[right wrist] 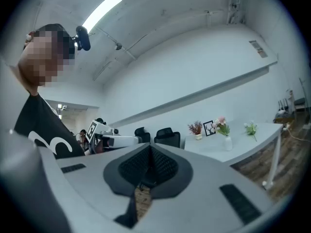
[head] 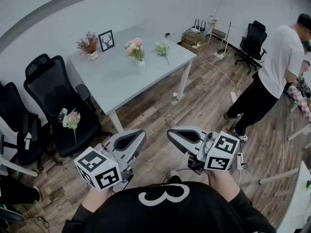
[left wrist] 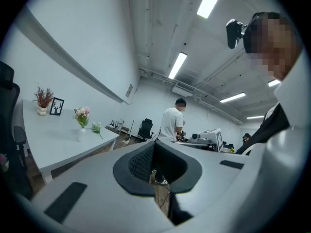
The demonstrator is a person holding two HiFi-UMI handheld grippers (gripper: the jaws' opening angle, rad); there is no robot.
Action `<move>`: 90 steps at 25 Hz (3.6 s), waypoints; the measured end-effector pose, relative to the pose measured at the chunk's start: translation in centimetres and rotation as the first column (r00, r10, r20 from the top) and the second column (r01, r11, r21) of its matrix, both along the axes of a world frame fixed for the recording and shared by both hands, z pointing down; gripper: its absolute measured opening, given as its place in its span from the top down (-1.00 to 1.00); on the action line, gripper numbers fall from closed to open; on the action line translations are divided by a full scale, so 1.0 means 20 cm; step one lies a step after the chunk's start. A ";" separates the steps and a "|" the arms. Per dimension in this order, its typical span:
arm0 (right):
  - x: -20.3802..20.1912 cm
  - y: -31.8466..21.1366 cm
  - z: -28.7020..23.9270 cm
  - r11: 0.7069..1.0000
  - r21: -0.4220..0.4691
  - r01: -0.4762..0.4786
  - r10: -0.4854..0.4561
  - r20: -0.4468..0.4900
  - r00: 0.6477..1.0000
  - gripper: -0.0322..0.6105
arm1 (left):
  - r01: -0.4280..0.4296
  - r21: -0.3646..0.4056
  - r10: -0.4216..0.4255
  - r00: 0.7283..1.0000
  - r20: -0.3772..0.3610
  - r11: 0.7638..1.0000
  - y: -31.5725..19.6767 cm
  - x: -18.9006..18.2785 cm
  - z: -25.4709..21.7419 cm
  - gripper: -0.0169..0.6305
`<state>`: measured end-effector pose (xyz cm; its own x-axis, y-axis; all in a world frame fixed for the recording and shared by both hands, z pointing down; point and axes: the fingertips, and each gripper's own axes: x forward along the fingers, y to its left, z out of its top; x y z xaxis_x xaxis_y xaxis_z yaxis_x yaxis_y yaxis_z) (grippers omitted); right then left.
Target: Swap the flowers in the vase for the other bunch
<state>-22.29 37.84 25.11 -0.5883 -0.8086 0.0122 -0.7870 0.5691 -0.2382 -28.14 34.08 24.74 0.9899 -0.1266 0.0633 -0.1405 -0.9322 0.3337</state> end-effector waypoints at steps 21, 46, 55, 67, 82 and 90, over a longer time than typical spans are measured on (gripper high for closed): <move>0.47 -0.31 0.17 0.995 -0.063 0.077 -0.072 0.086 0.994 0.88 | 0.076 -0.103 -0.070 0.996 0.062 0.992 -0.30 0.49 0.18 0.91; 1.23 -0.93 0.16 0.993 -0.030 0.114 -0.110 0.113 0.987 0.87 | 0.198 -0.163 -0.193 0.980 0.046 0.967 -0.91 1.16 0.22 0.91; 1.31 -1.45 0.21 0.995 -0.068 0.078 -0.070 0.119 0.990 0.87 | 0.182 -0.188 -0.175 0.983 0.052 0.965 -1.43 1.25 0.25 0.91; 1.14 -2.07 0.19 0.987 -0.071 0.144 -0.139 0.059 0.988 0.87 | 0.205 -0.182 -0.202 0.979 0.036 0.962 -2.06 1.13 0.27 0.91; 1.18 -2.32 0.22 0.996 -0.061 0.063 -0.064 -0.009 0.998 0.46 | 0.251 -0.184 -0.248 0.968 0.038 0.951 -2.25 1.05 0.29 0.91; 1.20 -2.57 0.29 0.996 -0.082 0.035 -0.043 -0.093 0.995 0.11 | 0.328 -0.199 -0.321 0.945 0.066 0.924 -2.39 0.98 0.33 0.91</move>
